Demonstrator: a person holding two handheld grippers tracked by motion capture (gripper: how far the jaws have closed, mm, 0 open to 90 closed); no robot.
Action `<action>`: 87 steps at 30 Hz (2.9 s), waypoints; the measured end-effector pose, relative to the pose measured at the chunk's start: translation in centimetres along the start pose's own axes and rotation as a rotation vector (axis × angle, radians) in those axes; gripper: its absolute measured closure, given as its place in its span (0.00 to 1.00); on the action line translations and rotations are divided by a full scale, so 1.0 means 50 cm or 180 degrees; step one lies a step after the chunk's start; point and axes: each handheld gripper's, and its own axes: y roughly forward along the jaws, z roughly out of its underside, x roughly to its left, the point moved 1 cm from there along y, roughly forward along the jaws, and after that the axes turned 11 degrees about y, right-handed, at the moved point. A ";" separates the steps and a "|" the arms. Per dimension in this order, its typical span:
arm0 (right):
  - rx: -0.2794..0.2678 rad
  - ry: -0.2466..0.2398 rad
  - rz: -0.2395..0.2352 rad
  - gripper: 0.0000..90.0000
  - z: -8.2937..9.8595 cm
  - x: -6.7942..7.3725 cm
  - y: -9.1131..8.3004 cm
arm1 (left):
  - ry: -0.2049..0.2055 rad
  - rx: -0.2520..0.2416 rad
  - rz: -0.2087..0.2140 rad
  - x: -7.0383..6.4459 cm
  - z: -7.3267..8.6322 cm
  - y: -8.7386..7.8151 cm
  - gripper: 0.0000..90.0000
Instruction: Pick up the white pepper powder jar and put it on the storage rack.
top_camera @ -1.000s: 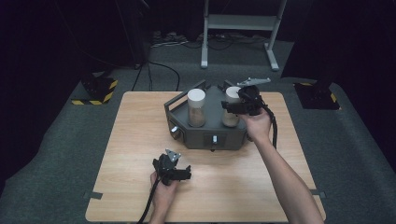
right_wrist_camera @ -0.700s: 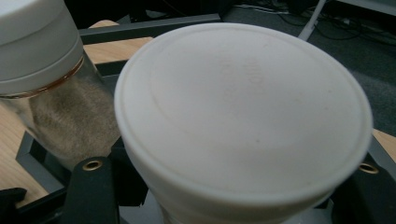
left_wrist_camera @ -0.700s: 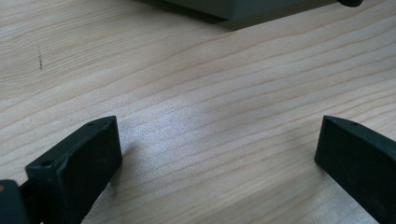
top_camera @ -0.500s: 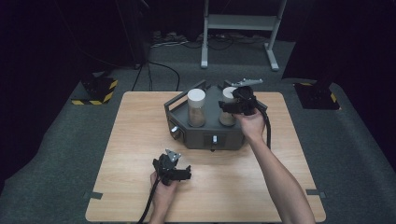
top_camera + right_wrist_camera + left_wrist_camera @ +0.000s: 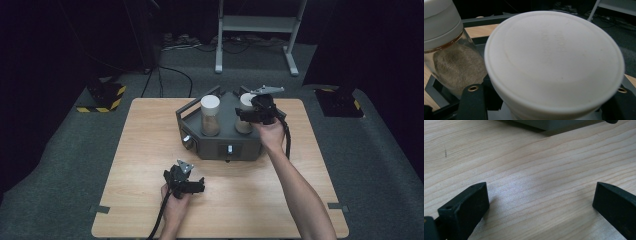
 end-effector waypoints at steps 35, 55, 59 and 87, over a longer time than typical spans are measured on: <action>-0.0140 0.0127 -0.0338 0.04 0.036 -0.062 -0.056 | 0.0038 0.0007 0.0017 0.002 -0.002 0.001 0.01; -0.0305 0.0126 -0.0376 0.07 0.084 -0.091 -0.105 | 0.0039 0.0006 0.0016 0.002 -0.001 0.001 0.01; -0.0326 0.0135 -0.0390 0.07 0.092 -0.098 -0.114 | 0.0040 0.0007 0.0017 0.002 -0.002 0.001 0.01; -0.0374 0.0203 -0.0339 0.09 0.172 -0.145 -0.162 | 0.0043 0.0007 0.0015 0.002 -0.002 0.001 0.01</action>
